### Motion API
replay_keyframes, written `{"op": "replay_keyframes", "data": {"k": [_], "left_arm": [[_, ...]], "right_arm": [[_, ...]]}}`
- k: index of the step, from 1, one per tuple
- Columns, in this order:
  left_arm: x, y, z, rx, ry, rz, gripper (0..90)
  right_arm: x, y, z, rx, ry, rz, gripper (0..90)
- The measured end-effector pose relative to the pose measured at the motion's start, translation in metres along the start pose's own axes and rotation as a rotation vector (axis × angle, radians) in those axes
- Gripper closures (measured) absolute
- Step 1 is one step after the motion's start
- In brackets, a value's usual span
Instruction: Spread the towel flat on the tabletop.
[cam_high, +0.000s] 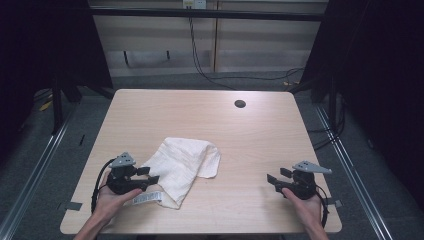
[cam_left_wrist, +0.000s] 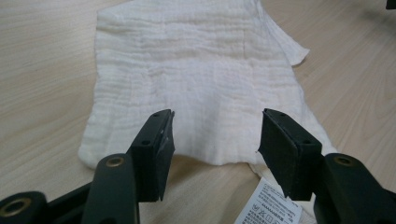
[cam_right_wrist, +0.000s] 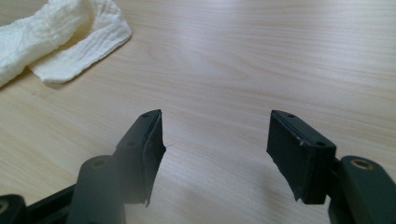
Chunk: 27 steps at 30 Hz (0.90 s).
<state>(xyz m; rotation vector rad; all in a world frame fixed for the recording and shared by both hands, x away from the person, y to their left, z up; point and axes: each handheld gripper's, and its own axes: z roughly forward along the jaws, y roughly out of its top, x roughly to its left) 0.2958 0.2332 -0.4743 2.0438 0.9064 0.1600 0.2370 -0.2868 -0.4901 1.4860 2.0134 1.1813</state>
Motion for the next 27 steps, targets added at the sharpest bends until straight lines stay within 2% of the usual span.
{"op": "replay_keyframes", "data": {"k": [4, 7, 8, 11, 14, 16, 18, 19, 20, 23, 24, 25, 26, 27], "left_arm": [[0.000, 0.002, 0.001, 0.002, 0.017, -0.011, 44.6], [0.000, 0.003, 0.004, 0.006, 0.013, -0.028, 44.6], [-0.001, 0.006, 0.006, 0.008, 0.017, -0.022, 44.6], [-0.001, 0.008, 0.007, 0.011, 0.010, -0.008, 44.5], [-0.009, 0.012, 0.007, 0.002, -0.035, -0.012, 43.0], [-0.011, 0.014, 0.007, 0.002, -0.047, -0.015, 42.2], [-0.017, 0.019, 0.006, 0.004, -0.040, 0.013, 41.7], [-0.017, 0.019, 0.006, 0.004, -0.040, 0.013, 41.6], [-0.018, 0.026, 0.004, -0.013, -0.040, 0.023, 41.5], [-0.017, 0.033, 0.004, -0.023, -0.033, 0.031, 38.9], [-0.012, 0.039, 0.005, -0.031, -0.027, 0.030, 38.6], [-0.012, 0.039, 0.005, -0.031, -0.027, 0.030, 38.8], [-0.004, 0.044, 0.008, -0.030, -0.012, 0.038, 40.3], [-0.004, 0.044, 0.008, -0.030, -0.012, 0.038, 40.9]], "right_arm": [[0.001, -0.001, 0.000, 0.013, 0.019, -0.003, 35.9], [0.002, -0.001, 0.000, 0.012, 0.026, -0.005, 36.1], [0.002, 0.000, -0.001, 0.006, 0.034, 0.003, 36.3], [0.004, 0.001, -0.002, 0.002, 0.032, -0.012, 35.7], [0.006, 0.000, -0.003, -0.021, 0.074, -0.007, 32.3], [0.007, 0.000, -0.003, -0.024, 0.079, -0.009, 32.1], [0.011, 0.001, -0.003, -0.026, 0.102, -0.026, 32.1], [0.011, 0.001, -0.003, -0.026, 0.102, -0.026, 32.1], [0.014, 0.002, -0.004, -0.029, 0.109, -0.034, 32.0], [0.017, 0.002, -0.005, -0.030, 0.112, -0.042, 31.7], [0.021, 0.001, -0.005, -0.020, 0.108, -0.054, 31.3], [0.021, 0.001, -0.005, -0.020, 0.108, -0.054, 31.3], [0.023, 0.001, -0.004, -0.013, 0.098, -0.065, 31.0], [0.023, 0.001, -0.004, -0.013, 0.098, -0.065, 31.0]]}}
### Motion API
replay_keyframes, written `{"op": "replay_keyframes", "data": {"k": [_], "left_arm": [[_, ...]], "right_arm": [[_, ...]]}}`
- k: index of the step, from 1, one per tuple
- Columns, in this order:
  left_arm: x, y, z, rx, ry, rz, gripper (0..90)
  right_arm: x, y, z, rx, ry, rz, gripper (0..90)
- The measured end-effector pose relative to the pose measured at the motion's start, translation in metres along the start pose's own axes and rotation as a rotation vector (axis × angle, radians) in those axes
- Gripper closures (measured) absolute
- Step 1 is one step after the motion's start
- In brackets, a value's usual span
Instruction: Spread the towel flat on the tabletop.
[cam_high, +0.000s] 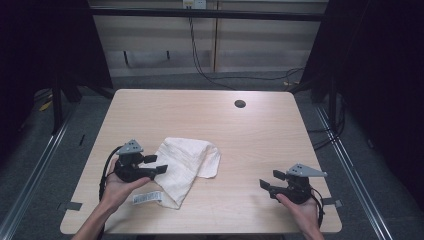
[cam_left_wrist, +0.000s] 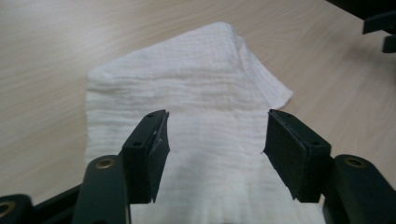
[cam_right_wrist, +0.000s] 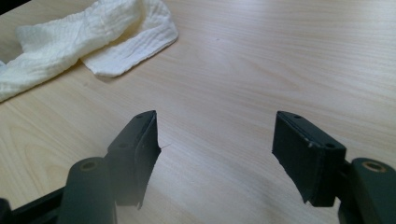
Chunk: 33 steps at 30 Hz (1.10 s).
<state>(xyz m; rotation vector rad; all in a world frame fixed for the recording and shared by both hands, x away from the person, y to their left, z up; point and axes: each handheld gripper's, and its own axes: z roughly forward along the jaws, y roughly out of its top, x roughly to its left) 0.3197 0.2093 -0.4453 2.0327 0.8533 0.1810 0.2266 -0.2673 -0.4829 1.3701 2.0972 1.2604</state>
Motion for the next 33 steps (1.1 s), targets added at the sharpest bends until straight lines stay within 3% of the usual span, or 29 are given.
{"op": "replay_keyframes", "data": {"k": [3, 6, 8, 9, 14, 17, 21, 24, 26, 29, 33], "left_arm": [[0.012, 0.000, 0.014, 0.024, -0.003, -0.023, 44.0], [0.014, -0.004, 0.022, 0.045, -0.025, -0.042, 45.4], [0.013, -0.016, 0.029, 0.087, -0.024, -0.042, 47.4], [0.011, -0.022, 0.033, 0.123, -0.023, -0.029, 46.6], [0.008, -0.026, 0.036, 0.135, -0.015, -0.008, 44.2], [0.010, -0.028, 0.041, 0.185, 0.010, 0.022, 44.2], [0.010, -0.031, 0.042, 0.174, 0.016, 0.023, 47.0], [0.008, -0.031, 0.043, 0.178, 0.012, 0.053, 58.1], [0.005, -0.031, 0.043, 0.189, -0.024, 0.079, 69.4], [0.002, -0.031, 0.044, 0.199, -0.052, 0.085, 80.9], [-0.004, -0.030, 0.048, 0.201, -0.089, 0.083, 86.3]], "right_arm": [[0.000, 0.000, 0.004, 0.016, 0.006, -0.007, 30.5], [-0.001, 0.000, 0.005, 0.023, 0.010, -0.006, 30.1], [-0.001, 0.000, 0.006, 0.029, 0.018, -0.009, 29.6], [0.001, 0.000, 0.005, 0.036, 0.026, -0.020, 28.7], [0.004, -0.001, 0.005, 0.051, 0.037, -0.034, 28.4], [0.006, -0.002, 0.006, 0.066, 0.043, -0.051, 28.9], [0.007, -0.001, 0.010, 0.076, 0.044, -0.058, 29.4], [0.008, -0.001, 0.012, 0.081, 0.047, -0.067, 29.4], [0.009, -0.001, 0.012, 0.082, 0.050, -0.070, 29.4], [0.010, -0.001, 0.011, 0.084, 0.053, -0.075, 29.4], [0.009, -0.001, 0.012, 0.085, 0.052, -0.075, 29.5]]}}
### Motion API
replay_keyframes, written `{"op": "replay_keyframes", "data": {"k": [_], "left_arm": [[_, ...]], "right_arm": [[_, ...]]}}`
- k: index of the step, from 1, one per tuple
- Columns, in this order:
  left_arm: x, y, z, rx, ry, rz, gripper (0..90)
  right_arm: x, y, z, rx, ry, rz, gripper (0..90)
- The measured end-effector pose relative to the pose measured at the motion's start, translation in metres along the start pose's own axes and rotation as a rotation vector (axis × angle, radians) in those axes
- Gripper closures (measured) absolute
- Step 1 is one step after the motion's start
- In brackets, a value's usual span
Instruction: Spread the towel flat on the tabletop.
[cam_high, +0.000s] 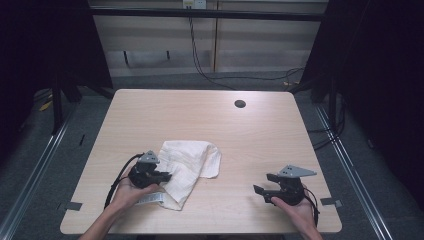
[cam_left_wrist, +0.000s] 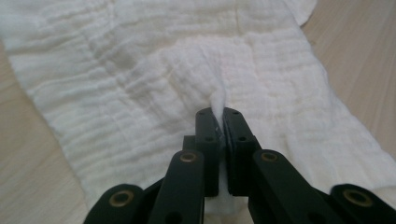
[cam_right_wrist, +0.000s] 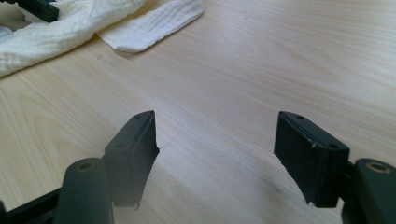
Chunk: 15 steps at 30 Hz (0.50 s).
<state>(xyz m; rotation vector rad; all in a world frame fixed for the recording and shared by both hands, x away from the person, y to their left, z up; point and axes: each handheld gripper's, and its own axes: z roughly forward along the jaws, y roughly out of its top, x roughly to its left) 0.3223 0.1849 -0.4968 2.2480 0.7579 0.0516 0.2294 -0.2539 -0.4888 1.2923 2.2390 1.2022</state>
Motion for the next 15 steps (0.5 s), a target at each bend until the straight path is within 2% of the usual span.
{"op": "replay_keyframes", "data": {"k": [6, 8, 13, 14, 15], "left_arm": [[-0.014, 0.008, 0.011, 0.009, -0.025, 0.018, 85.7], [-0.025, 0.014, 0.019, 0.012, -0.039, 0.046, 84.6], [-0.034, 0.021, 0.028, 0.011, -0.052, 0.046, 81.5], [-0.037, 0.024, 0.033, 0.008, -0.078, 0.035, 81.0], [-0.037, 0.024, 0.033, 0.008, -0.078, 0.035, 80.5]], "right_arm": [[0.001, 0.000, 0.001, 0.003, 0.001, 0.003, 29.7], [0.002, 0.001, 0.002, 0.008, -0.003, -0.003, 29.6], [0.003, 0.001, 0.002, 0.007, 0.000, -0.006, 29.5], [0.004, 0.002, 0.002, 0.006, 0.003, -0.005, 29.5], [0.004, 0.002, 0.002, 0.006, 0.003, -0.005, 29.5]]}}
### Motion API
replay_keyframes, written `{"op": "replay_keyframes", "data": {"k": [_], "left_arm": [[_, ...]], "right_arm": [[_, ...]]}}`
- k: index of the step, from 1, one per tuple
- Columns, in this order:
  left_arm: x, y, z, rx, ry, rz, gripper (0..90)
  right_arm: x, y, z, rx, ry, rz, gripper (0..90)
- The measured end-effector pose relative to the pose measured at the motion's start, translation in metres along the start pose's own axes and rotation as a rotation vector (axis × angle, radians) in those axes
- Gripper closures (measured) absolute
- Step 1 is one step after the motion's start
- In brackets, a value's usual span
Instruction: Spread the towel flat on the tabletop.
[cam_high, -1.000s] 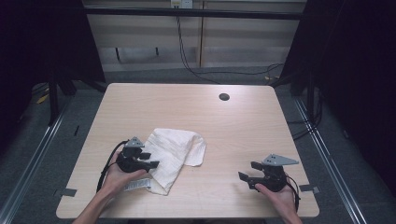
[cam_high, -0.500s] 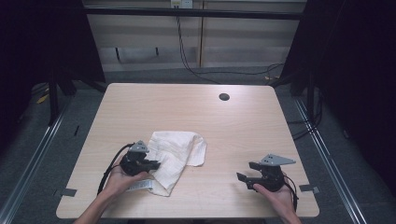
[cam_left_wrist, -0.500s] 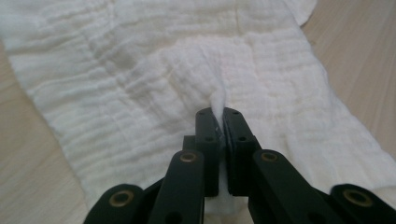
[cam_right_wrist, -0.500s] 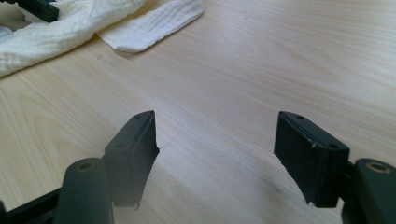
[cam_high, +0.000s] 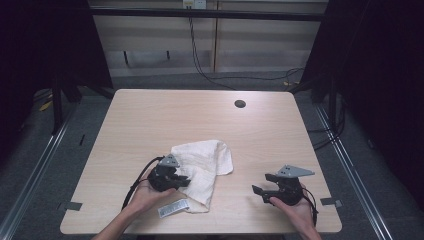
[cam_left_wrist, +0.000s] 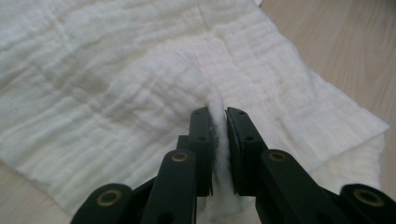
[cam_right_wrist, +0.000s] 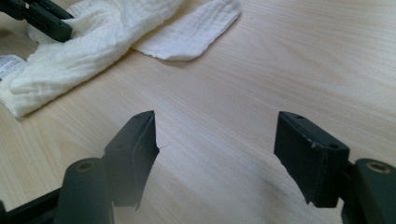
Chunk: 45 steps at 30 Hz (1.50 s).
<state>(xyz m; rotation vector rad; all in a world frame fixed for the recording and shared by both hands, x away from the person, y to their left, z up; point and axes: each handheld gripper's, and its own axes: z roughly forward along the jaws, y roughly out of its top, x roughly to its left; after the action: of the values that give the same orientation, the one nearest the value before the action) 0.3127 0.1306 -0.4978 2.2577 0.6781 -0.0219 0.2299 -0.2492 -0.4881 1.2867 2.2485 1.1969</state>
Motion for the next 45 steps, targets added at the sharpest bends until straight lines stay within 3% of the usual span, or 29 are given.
{"op": "replay_keyframes", "data": {"k": [1, 4, 7, 12, 13, 17, 24, 26, 29, 31, 32, 33, 38, 39, 41, 45], "left_arm": [[-0.005, 0.005, 0.005, 0.003, -0.001, 0.024, 79.1], [-0.009, 0.011, 0.013, 0.003, -0.015, 0.026, 78.4], [-0.020, 0.021, 0.026, 0.012, -0.045, 0.065, 77.8], [-0.025, 0.023, 0.031, 0.005, -0.067, 0.062, 76.3], [-0.026, 0.025, 0.034, 0.002, -0.084, 0.064, 77.2], [-0.027, 0.028, 0.037, 0.007, -0.086, 0.076, 83.9], [-0.029, 0.037, 0.048, 0.006, -0.104, 0.055, 87.8], [-0.033, 0.040, 0.053, 0.002, -0.105, 0.058, 87.8], [-0.038, 0.043, 0.059, -0.003, -0.120, 0.066, 87.0], [-0.039, 0.043, 0.059, -0.006, -0.123, 0.065, 86.4], [-0.040, 0.044, 0.058, 0.005, -0.102, 0.069, 85.2], [-0.040, 0.043, 0.058, -0.003, -0.119, 0.065, 84.6], [-0.042, 0.041, 0.057, -0.002, -0.115, 0.079, 87.1], [-0.043, 0.041, 0.056, 0.005, -0.107, 0.089, 87.2], [-0.044, 0.040, 0.055, 0.000, -0.115, 0.087, 87.2], [-0.046, 0.035, 0.049, 0.015, -0.119, 0.093, 87.1]], "right_arm": [[0.000, 0.000, 0.001, 0.006, 0.003, -0.004, 29.5], [0.001, 0.001, 0.002, 0.010, 0.004, -0.003, 29.4], [0.003, 0.001, 0.003, 0.010, 0.008, -0.015, 29.5], [0.004, 0.001, 0.003, 0.014, 0.013, -0.018, 29.5], [0.005, 0.001, 0.004, 0.015, 0.015, -0.017, 29.5], [0.006, 0.001, 0.004, 0.018, 0.020, -0.025, 29.5], [0.013, 0.003, 0.007, 0.036, 0.035, -0.063, 33.9], [0.016, 0.003, 0.009, 0.042, 0.062, -0.076, 36.8], [0.024, 0.004, 0.011, 0.043, 0.105, -0.105, 48.5], [0.026, 0.004, 0.013, 0.049, 0.117, -0.118, 50.5], [0.030, 0.003, 0.016, 0.065, 0.124, -0.140, 52.2], [0.032, 0.003, 0.018, 0.075, 0.133, -0.151, 52.7], [0.038, 0.002, 0.024, 0.108, 0.139, -0.186, 55.6], [0.041, 0.000, 0.028, 0.138, 0.142, -0.224, 61.9], [0.041, 0.000, 0.028, 0.138, 0.146, -0.223, 64.6], [0.035, 0.003, 0.030, 0.136, 0.140, -0.207, 81.2]]}}
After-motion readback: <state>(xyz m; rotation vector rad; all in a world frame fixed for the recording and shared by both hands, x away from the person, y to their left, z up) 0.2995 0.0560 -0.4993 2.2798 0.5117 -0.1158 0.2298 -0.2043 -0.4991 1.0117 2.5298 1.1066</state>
